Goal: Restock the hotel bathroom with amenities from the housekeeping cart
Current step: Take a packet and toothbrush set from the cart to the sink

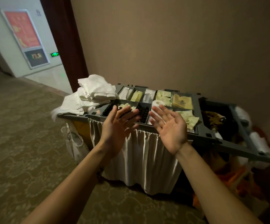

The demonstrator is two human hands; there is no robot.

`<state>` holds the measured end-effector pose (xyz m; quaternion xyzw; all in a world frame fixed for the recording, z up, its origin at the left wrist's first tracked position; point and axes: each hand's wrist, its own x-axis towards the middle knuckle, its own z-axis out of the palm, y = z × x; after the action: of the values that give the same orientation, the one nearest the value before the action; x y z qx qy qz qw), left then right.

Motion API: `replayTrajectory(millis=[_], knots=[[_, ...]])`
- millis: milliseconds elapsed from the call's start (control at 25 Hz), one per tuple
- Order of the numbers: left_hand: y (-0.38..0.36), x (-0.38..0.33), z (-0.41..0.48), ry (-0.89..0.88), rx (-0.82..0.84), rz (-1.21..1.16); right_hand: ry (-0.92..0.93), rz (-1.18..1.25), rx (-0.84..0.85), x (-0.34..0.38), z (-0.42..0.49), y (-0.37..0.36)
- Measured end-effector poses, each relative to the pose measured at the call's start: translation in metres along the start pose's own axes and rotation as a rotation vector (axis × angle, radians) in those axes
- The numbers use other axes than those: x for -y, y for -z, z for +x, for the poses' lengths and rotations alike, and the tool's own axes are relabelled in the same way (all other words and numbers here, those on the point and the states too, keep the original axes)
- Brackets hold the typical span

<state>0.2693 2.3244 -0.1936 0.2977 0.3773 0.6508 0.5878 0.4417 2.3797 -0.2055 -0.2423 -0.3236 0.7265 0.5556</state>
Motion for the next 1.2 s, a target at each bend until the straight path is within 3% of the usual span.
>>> replayTrajectory(millis=[200,520,840,1200], knots=[[0.019,0.004,0.097,0.000,-0.127,-0.084,-0.007,-0.182,-0.024,0.009,0.097,0.029],[0.019,0.015,0.254,-0.054,-0.079,0.083,-0.019,-0.193,-0.122,-0.009,0.237,0.058],[0.062,0.034,0.453,0.231,0.003,-0.047,-0.047,-0.306,-0.332,-0.052,0.405,0.071],[0.067,0.075,0.569,0.377,0.100,0.134,0.002,-0.527,-0.632,-0.053,0.491,0.119]])
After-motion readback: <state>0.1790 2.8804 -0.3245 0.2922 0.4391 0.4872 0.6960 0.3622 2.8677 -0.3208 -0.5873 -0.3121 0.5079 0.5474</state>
